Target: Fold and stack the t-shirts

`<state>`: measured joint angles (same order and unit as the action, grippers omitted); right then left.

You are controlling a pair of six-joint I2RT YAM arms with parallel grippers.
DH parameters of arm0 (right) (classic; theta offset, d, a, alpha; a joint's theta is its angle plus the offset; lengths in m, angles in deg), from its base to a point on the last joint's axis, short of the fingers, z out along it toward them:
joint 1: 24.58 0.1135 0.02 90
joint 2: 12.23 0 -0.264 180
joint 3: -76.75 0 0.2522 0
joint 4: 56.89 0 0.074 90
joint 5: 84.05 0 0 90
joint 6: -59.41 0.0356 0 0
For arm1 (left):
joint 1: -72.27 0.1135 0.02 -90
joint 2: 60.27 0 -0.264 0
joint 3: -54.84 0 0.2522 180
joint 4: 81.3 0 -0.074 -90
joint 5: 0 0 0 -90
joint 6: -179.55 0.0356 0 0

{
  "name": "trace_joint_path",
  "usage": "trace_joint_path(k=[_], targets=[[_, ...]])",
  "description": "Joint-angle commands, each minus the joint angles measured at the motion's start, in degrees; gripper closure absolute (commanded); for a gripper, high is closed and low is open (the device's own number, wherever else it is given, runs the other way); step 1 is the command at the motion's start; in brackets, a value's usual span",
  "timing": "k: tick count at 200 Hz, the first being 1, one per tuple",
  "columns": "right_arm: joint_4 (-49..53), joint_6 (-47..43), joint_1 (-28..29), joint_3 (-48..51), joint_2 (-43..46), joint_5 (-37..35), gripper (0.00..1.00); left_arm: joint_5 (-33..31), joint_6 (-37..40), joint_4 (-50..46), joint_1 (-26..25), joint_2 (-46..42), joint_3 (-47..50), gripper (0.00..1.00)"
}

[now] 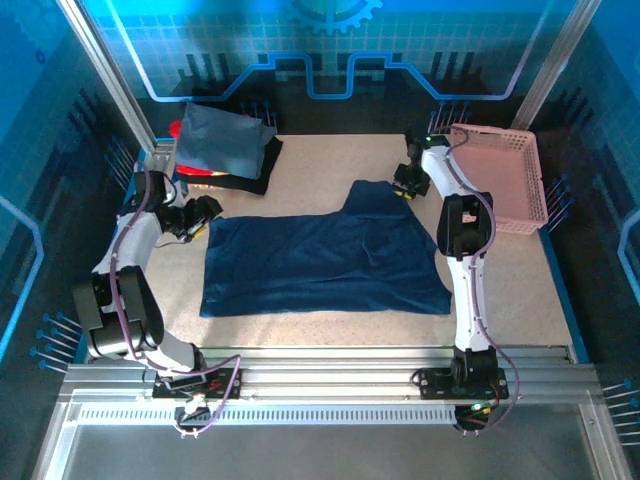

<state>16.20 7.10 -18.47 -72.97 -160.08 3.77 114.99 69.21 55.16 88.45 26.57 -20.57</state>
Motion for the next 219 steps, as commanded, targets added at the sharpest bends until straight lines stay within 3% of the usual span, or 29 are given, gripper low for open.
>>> trace_joint_path(k=[1, 35, 76, 120, 142, 150, 164, 177, 199, 219], targets=[[2.00, 1.23, 0.56, -5.45, -3.40, -1.65, 0.88, 1.49, 2.48, -1.85, 0.51, -1.76, 1.28, 0.32], [-0.79, -0.60, 1.46, -6.51, -1.59, -3.87, 0.93, 1.69, 2.29, -1.86, 0.51, -1.65, 2.01, 0.32], [1.30, -2.30, 1.27, -5.54, -1.54, -4.61, 0.89, 1.90, 2.04, -1.18, 0.51, -1.00, 3.10, 0.32], [-8.56, -7.17, 3.71, 6.73, 6.09, -7.12, 0.91, 1.67, 1.30, -0.14, 0.60, -0.64, 4.56, 0.32], [-8.88, -6.11, 3.18, 7.81, 6.56, -7.56, 0.91, 1.56, 0.27, 0.18, 0.69, 0.40, 4.62, 0.32], [-8.46, -5.88, 3.01, 7.44, 6.35, -7.46, 0.87, 0.69, -0.30, 0.13, 0.90, 0.60, 4.53, 0.32], [-8.33, -6.20, 2.80, 7.27, 6.45, -7.43, 0.67, -0.46, -1.63, 0.29, 1.57, 1.14, 4.17, 0.31], [-9.96, -6.70, 2.86, 8.60, 7.85, -7.59, 0.57, -0.19, -2.49, 0.75, 2.17, 2.01, 3.53, 0.31], [-14.79, -7.13, 2.89, 12.45, 11.21, -6.53, 0.50, 0.11, -2.79, 1.19, 2.24, 3.72, 2.09, 0.31], [-13.20, -7.31, 2.54, 9.02, 9.84, -5.57, 0.49, 0.00, -3.30, 1.96, 2.27, 5.04, 1.03, 0.31]])
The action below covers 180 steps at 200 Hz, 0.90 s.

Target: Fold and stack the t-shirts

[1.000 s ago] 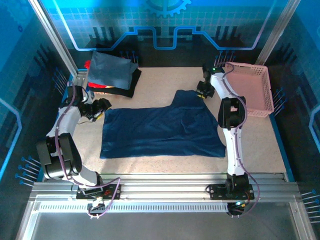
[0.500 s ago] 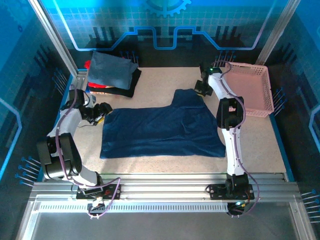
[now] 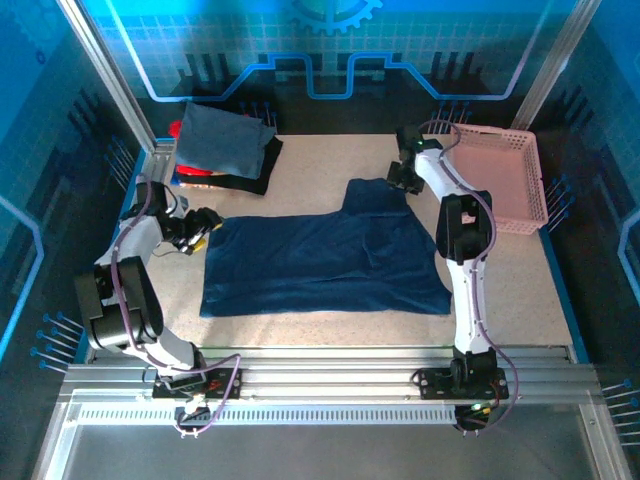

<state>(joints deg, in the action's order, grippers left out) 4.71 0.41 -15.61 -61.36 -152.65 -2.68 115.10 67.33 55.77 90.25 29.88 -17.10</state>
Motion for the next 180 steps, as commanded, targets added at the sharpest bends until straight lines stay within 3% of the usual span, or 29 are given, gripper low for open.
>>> trace_joint_path(k=[1, 48, 125, 153, 180], targets=[[-1.52, -0.69, -0.38, -2.88, 2.24, 0.84, 0.49, -0.13, -1.47, 1.41, 0.52, 1.76, -2.50, 0.31], [4.54, -1.03, -0.80, -13.28, -5.45, 3.95, 0.48, -0.65, -1.82, 2.03, 0.57, 4.36, -4.47, 0.31], [5.01, -0.90, -0.19, -11.76, -8.81, 7.85, 0.51, -0.90, -2.89, 2.57, 1.52, 7.29, -7.31, 0.31], [5.15, -1.28, 0.15, -11.57, -8.93, 9.19, 0.58, -1.10, -3.34, 2.59, 2.71, 8.75, -7.50, 0.32], [5.62, -0.80, -0.13, -11.27, -9.22, 8.31, 0.78, -1.13, -2.39, 1.51, 3.25, 10.91, -8.85, 0.33]])
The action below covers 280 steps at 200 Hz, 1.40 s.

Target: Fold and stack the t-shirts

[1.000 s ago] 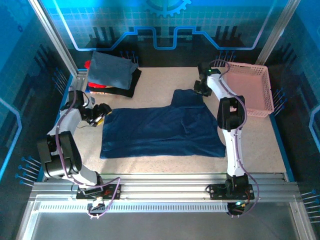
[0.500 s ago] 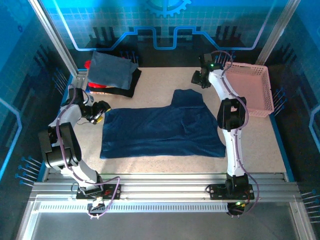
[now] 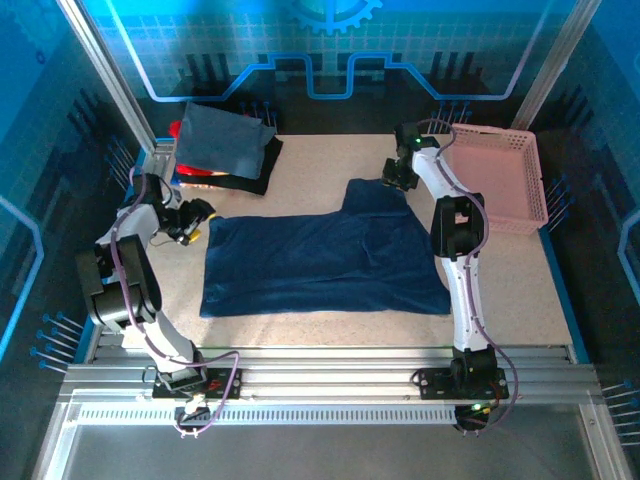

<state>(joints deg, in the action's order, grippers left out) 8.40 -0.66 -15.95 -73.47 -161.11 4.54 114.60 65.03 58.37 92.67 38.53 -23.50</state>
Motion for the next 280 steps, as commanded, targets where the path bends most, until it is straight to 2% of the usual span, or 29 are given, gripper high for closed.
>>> trace_joint_path(k=[1, 23, 54, 97, 136, 205, 224, 261, 280], targets=[[1.92, 0.33, 0.19, 0.84, -0.78, 1.08, 0.78, -0.62, -0.01, -1.11, 0.80, 2.35, -2.51, 0.33], [1.10, 0.74, -0.01, 0.67, -0.47, 0.91, 0.90, -0.88, 1.21, -1.47, 0.85, 3.44, -3.35, 0.35], [0.15, -0.20, 0.52, 0.23, 0.60, 0.77, 0.95, -1.20, 3.90, -1.65, 0.81, 4.92, -4.83, 0.41], [0.35, -0.40, 0.87, 1.86, 1.73, 0.43, 0.96, -1.00, 6.86, -3.30, -0.05, 10.61, -9.93, 0.47], [0.71, -0.84, 1.15, 3.15, 2.56, -0.06, 0.96, -4.21, 9.47, -7.63, -3.11, 15.73, -15.78, 0.49], [0.78, -0.89, 1.33, 4.01, 3.67, -0.25, 0.96, -7.25, 10.65, -11.49, -5.70, 23.57, -22.78, 0.51], [0.77, -0.86, 1.40, 3.93, 4.07, -0.59, 0.97, -6.39, 10.99, -12.45, -6.20, 25.73, -24.74, 0.61], [0.80, -1.66, 1.54, 3.92, 5.29, -2.30, 0.99, -7.61, 12.22, -13.32, -6.78, 25.58, -26.31, 1.00], [0.68, -2.62, 1.41, 4.34, 6.56, -4.35, 1.00, -9.64, 13.40, -13.86, -6.22, 23.30, -25.92, 1.00]])
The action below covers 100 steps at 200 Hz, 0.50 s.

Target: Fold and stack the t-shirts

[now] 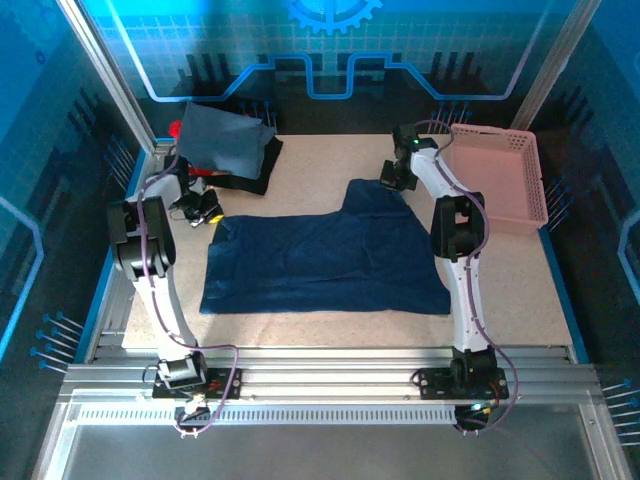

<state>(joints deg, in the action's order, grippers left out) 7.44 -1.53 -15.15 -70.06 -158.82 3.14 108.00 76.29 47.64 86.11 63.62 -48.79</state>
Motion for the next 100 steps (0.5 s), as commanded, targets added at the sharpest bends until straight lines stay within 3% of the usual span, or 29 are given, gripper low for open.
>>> trace_joint_path(k=[1, 37, 100], targets=[[1.60, -1.78, 0.59, 0.94, 4.28, -3.02, 1.00, -3.09, 2.16, -3.13, 0.41, -1.94, -0.60, 1.00], [-0.46, -3.11, 0.23, 2.97, 7.09, -4.96, 1.00, -4.64, 3.48, -3.75, 2.66, -6.05, 1.02, 1.00], [-5.22, -3.98, 0.15, 6.22, 10.76, -5.10, 1.00, -1.91, 3.96, -3.68, 3.64, -7.93, 1.96, 1.00]])
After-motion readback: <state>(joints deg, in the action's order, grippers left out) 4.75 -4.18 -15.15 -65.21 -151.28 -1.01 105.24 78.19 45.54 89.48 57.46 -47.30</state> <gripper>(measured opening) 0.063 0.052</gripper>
